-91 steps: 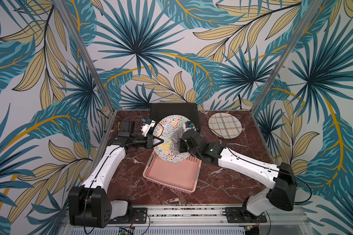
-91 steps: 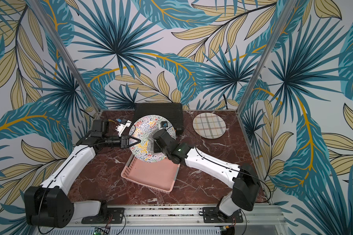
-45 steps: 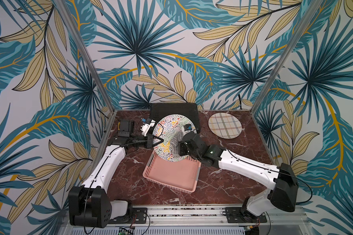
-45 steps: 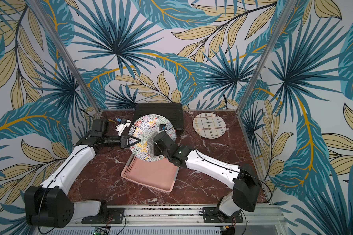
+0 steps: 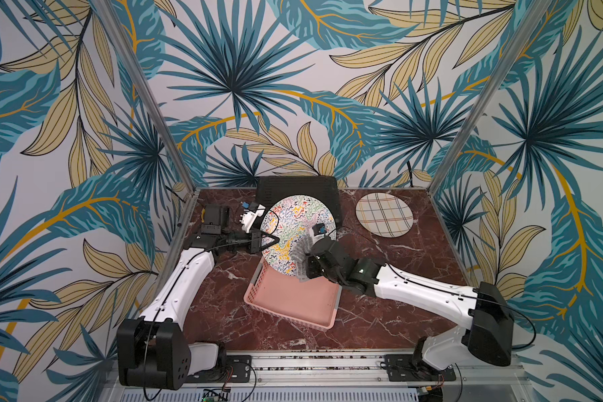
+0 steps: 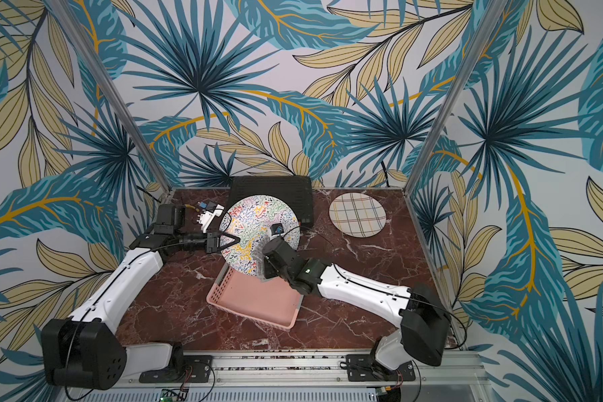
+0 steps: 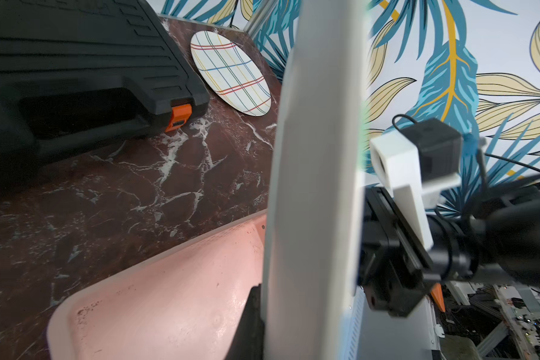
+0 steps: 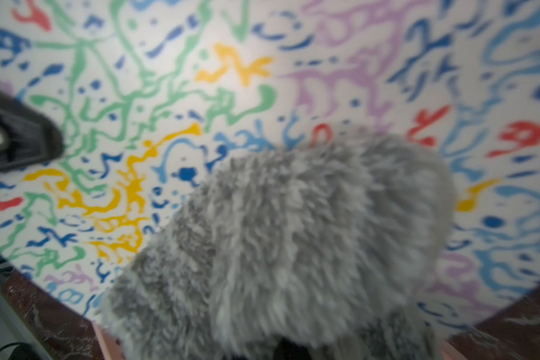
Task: Wipe the wet plate dry
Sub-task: Wipe the plate with towel.
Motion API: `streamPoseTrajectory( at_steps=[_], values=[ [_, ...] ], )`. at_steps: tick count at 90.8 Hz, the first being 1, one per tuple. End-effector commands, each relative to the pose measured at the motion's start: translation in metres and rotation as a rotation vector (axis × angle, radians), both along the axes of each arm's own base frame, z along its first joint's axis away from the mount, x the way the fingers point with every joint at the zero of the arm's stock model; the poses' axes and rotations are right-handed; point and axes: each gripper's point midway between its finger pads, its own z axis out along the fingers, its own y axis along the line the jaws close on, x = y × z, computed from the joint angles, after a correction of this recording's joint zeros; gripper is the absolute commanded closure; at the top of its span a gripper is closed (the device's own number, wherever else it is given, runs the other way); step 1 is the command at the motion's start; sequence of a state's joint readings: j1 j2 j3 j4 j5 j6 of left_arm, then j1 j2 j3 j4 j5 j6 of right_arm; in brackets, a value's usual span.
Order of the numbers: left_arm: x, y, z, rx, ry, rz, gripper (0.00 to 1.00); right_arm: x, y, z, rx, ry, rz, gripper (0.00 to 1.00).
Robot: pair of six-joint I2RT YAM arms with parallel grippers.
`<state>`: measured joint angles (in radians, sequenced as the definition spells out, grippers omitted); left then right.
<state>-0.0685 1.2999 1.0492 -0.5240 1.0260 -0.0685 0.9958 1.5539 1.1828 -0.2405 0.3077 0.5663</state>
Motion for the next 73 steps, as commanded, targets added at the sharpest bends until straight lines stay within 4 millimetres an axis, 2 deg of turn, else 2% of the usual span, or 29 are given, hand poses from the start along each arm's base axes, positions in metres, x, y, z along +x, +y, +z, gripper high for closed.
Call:
streamPoseTrajectory(
  at_steps=[1,14,23,33,47,52,53,54,56,57,59,60,61,62,63,73],
  values=[
    [-0.021,-0.015,0.040,-0.115,-0.093,-0.134,1.00,-0.003,0.048,0.013,0.046,-0.028,0.114,1.00],
    [-0.022,-0.015,0.039,-0.113,-0.094,-0.132,1.00,-0.006,0.092,0.028,0.074,-0.035,0.192,1.00],
    [-0.021,-0.014,0.038,-0.111,-0.094,-0.130,1.00,-0.009,0.098,0.017,0.052,0.009,0.198,1.00],
    [-0.021,-0.014,0.037,-0.110,-0.092,-0.129,1.00,-0.009,0.086,0.002,0.022,0.025,0.161,1.00],
    [-0.021,-0.014,0.038,-0.114,-0.088,-0.129,1.00,-0.013,0.043,-0.031,-0.039,0.061,0.069,1.00],
    [-0.021,-0.014,0.040,-0.116,-0.092,-0.130,1.00,-0.013,0.022,-0.043,-0.060,0.075,0.027,1.00],
    [-0.021,-0.014,0.040,-0.116,-0.092,-0.130,1.00,-0.015,0.013,-0.056,-0.087,0.092,0.016,1.00],
    [-0.021,-0.014,0.041,-0.117,-0.093,-0.131,1.00,-0.014,0.011,-0.048,-0.071,0.083,0.006,1.00],
    [-0.021,-0.014,0.041,-0.117,-0.092,-0.131,1.00,-0.012,0.001,-0.051,-0.077,0.087,-0.019,1.00],
    [-0.022,-0.014,0.041,-0.118,-0.092,-0.132,1.00,-0.013,-0.007,-0.063,-0.102,0.101,-0.032,1.00],
    [-0.022,-0.014,0.042,-0.119,-0.095,-0.134,1.00,-0.011,-0.018,-0.067,-0.110,0.108,-0.061,1.00],
    [-0.022,-0.014,0.042,-0.120,-0.096,-0.134,1.00,-0.010,-0.023,-0.066,-0.109,0.108,-0.074,1.00],
    [-0.022,-0.014,0.042,-0.120,-0.096,-0.135,1.00,-0.009,-0.025,-0.057,-0.087,0.096,-0.084,1.00],
    [-0.023,-0.014,0.043,-0.121,-0.097,-0.136,1.00,-0.008,-0.033,-0.067,-0.106,0.110,-0.101,1.00],
    [-0.023,-0.015,0.043,-0.121,-0.098,-0.137,1.00,-0.007,-0.039,-0.067,-0.103,0.112,-0.117,1.00],
    [-0.025,-0.014,0.045,-0.121,-0.106,-0.139,1.00,0.005,-0.083,-0.053,-0.027,0.110,-0.238,1.00]
  ],
)
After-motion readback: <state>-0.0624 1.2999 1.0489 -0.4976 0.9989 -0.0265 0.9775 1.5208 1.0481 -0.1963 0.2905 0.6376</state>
